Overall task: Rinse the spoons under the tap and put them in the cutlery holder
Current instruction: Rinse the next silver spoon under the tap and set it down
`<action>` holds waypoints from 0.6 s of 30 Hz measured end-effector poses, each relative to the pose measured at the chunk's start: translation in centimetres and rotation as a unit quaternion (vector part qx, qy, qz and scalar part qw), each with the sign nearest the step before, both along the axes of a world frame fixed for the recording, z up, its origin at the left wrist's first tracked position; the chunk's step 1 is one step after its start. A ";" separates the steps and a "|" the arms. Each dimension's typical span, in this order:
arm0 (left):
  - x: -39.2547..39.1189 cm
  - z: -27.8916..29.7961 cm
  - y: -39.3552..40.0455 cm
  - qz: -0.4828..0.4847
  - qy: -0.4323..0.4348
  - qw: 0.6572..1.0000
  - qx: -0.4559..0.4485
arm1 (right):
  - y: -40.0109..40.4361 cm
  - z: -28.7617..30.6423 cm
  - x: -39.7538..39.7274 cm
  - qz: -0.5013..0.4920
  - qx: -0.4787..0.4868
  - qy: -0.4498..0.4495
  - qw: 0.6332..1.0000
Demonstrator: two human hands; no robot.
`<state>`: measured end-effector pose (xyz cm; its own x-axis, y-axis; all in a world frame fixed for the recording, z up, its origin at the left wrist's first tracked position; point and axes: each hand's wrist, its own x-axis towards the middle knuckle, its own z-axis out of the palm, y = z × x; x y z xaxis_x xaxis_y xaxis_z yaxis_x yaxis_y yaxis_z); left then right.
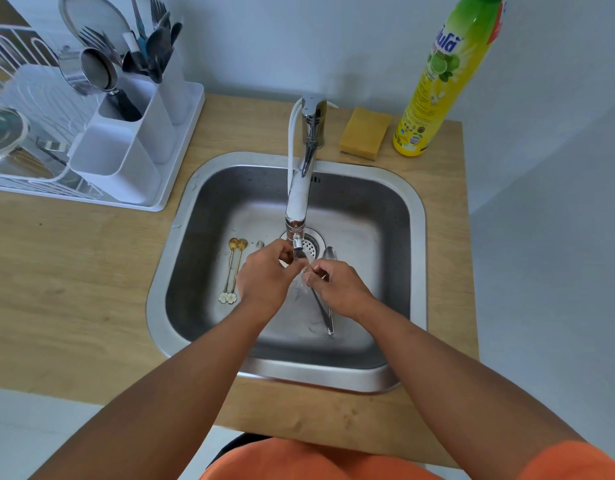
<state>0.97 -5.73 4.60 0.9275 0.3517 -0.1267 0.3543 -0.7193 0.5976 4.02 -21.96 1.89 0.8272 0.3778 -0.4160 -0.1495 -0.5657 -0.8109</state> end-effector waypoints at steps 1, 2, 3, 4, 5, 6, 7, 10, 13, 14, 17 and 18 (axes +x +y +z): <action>0.2 0.2 0.0 0.007 0.007 1.000 0.007 | 0.0 0.0 0.0 0.002 -0.002 -0.001 1.000; 0.3 0.3 -0.1 0.014 0.014 1.000 0.017 | 0.0 0.0 0.0 0.004 -0.004 -0.002 1.000; 0.4 0.4 -0.2 0.018 0.018 0.999 0.028 | 0.1 0.0 0.0 0.005 -0.005 -0.003 1.000; 0.5 0.3 -0.1 0.015 0.015 0.999 0.035 | 0.1 -0.1 -0.1 0.003 -0.002 -0.003 1.000; 0.6 0.2 -0.1 0.007 0.011 0.999 0.030 | 0.1 -0.2 -0.1 -0.002 0.003 0.000 1.000; 0.6 0.1 0.1 0.000 0.006 1.000 0.013 | 0.0 -0.3 -0.1 -0.007 0.007 0.003 1.000; 0.5 -0.2 0.3 -0.001 0.004 1.000 -0.027 | -0.1 -0.4 -0.1 -0.009 0.009 0.006 1.000; 0.5 -0.4 1.3 0.071 0.070 0.942 -0.319 | -0.4 -0.6 0.1 -0.013 0.027 0.011 0.999; -0.1 -0.8 2.5 0.091 0.150 0.842 -0.510 | -0.6 -0.4 0.4 -0.004 0.053 0.016 0.998; -0.3 -1.1 2.9 0.081 0.157 0.833 -0.525 | -0.6 -0.3 0.5 0.009 0.057 0.019 0.998; -0.5 -1.6 3.3 0.051 0.165 0.819 -0.547 | -0.6 -0.2 0.4 0.047 0.068 0.024 0.996; -0.5 -1.6 3.3 0.039 0.169 0.816 -0.552 | -0.6 -0.3 0.3 0.051 0.073 0.028 0.996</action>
<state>0.50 -2.43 2.97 0.7547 -0.0928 -0.6494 0.6514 0.2238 0.7250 4.29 -22.55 1.61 0.7580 0.5192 -0.3948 -0.1442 -0.4568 -0.8778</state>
